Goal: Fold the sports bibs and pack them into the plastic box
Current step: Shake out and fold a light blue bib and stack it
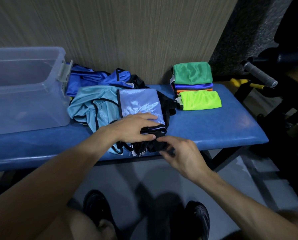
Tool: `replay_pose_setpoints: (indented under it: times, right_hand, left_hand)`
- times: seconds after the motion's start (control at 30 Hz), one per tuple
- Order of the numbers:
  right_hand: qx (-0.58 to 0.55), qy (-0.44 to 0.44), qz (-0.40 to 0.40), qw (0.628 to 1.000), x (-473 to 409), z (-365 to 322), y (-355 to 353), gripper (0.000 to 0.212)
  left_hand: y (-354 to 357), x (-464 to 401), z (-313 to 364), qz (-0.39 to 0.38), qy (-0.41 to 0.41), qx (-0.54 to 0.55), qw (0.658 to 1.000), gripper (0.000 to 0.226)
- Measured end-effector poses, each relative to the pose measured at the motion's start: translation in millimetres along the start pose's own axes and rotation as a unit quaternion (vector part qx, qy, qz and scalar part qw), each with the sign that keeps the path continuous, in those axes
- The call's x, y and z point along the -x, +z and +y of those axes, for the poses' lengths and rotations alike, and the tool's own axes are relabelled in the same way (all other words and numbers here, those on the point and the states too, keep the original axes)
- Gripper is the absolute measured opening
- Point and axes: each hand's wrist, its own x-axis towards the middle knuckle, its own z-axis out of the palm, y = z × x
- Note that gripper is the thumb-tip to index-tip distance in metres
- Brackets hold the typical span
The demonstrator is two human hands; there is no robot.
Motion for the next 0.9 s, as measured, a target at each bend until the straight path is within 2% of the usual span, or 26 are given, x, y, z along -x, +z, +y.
replay_pose_setpoints:
  times: [0.13, 0.33, 0.47, 0.73, 0.9]
  right_hand:
    - [0.155, -0.064, 0.056, 0.984, 6.7, 4.6, 11.6, 0.042]
    - [0.215, -0.131, 0.095, 0.963, -2.8, 13.6, 19.2, 0.037]
    - [0.179, -0.133, 0.107, 0.969, -12.9, 14.4, 14.6, 0.021]
    - [0.114, -0.139, 0.100, 0.979, -32.7, 17.8, 0.1, 0.031]
    - [0.073, -0.093, 0.056, 0.992, -64.8, 13.9, -11.8, 0.032]
  left_hand:
    - [-0.2, 1.0, -0.3, -0.006, 0.001, 0.005, 1.000, 0.056]
    - [-1.6, 3.2, 0.3, -0.017, 0.001, 0.008, 1.000, 0.056]
    - [-6.1, 6.3, 3.8, -0.022, 0.008, 0.033, 0.999, 0.056]
    - [-8.3, 5.3, -1.0, -0.040, 0.012, 0.029, 0.999, 0.044]
    - [-11.7, 5.6, 0.6, -0.060, 0.015, 0.038, 0.997, 0.039]
